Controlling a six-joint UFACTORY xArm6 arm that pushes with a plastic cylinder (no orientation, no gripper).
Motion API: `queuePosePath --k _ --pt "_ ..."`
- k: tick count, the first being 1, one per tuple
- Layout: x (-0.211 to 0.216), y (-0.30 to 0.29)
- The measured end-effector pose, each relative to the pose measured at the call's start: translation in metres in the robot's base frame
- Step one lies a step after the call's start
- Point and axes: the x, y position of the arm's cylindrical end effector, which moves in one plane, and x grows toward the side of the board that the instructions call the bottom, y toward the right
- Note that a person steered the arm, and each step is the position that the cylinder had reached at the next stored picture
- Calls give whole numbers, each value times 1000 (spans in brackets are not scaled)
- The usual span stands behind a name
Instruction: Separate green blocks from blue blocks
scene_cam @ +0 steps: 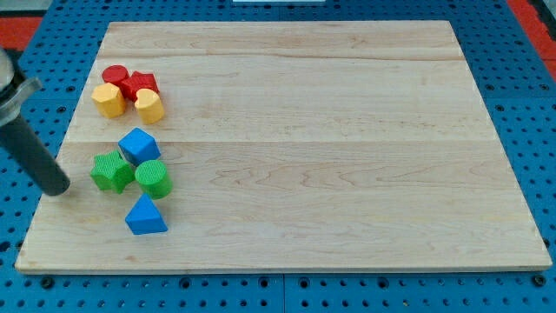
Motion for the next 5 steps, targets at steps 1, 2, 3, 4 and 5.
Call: queuePosePath --k 1,2,3,4,5 --pt "-19 3" --pt "-16 3" --pt "-14 5" --pt "-14 25" --pt "-14 61"
